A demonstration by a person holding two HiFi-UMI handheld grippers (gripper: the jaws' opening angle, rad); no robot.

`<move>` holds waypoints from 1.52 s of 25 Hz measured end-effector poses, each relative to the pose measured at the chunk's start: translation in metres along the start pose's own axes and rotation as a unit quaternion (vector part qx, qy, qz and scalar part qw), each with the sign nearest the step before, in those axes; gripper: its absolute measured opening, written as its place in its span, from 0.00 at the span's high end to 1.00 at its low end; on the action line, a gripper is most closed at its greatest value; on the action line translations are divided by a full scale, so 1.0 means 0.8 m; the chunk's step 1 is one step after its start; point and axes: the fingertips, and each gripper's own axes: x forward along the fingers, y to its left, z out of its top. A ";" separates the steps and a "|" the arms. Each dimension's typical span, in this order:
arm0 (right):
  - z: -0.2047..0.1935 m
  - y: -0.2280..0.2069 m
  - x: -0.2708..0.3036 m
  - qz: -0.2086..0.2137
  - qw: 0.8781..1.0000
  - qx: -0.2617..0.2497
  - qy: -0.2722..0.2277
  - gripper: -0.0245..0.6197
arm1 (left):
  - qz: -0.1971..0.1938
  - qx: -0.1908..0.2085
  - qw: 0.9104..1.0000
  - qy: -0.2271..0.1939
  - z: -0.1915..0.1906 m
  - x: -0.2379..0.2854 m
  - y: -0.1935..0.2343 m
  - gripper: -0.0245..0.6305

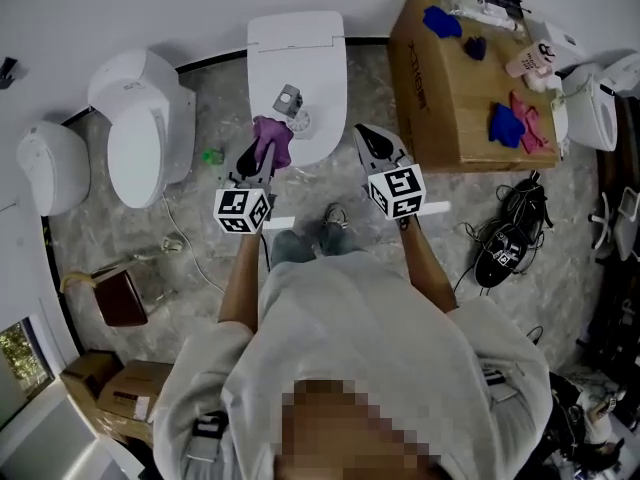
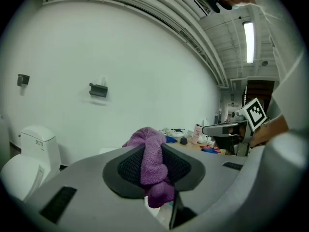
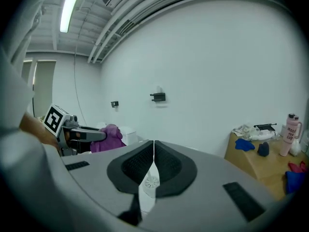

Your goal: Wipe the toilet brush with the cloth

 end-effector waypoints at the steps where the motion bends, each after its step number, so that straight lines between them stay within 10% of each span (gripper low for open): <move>1: -0.001 0.001 0.006 0.004 1.000 0.000 0.003 0.91 | 0.001 -0.003 1.000 0.002 -0.002 0.002 0.002 0.80; 24: -0.062 0.018 0.029 -0.087 0.992 0.048 0.075 0.91 | -0.124 0.016 0.989 0.078 -0.076 0.084 0.045 0.80; 38: -0.099 0.005 0.013 -0.108 0.986 0.064 0.112 0.91 | -0.128 -0.001 0.982 0.136 -0.149 0.123 0.059 0.80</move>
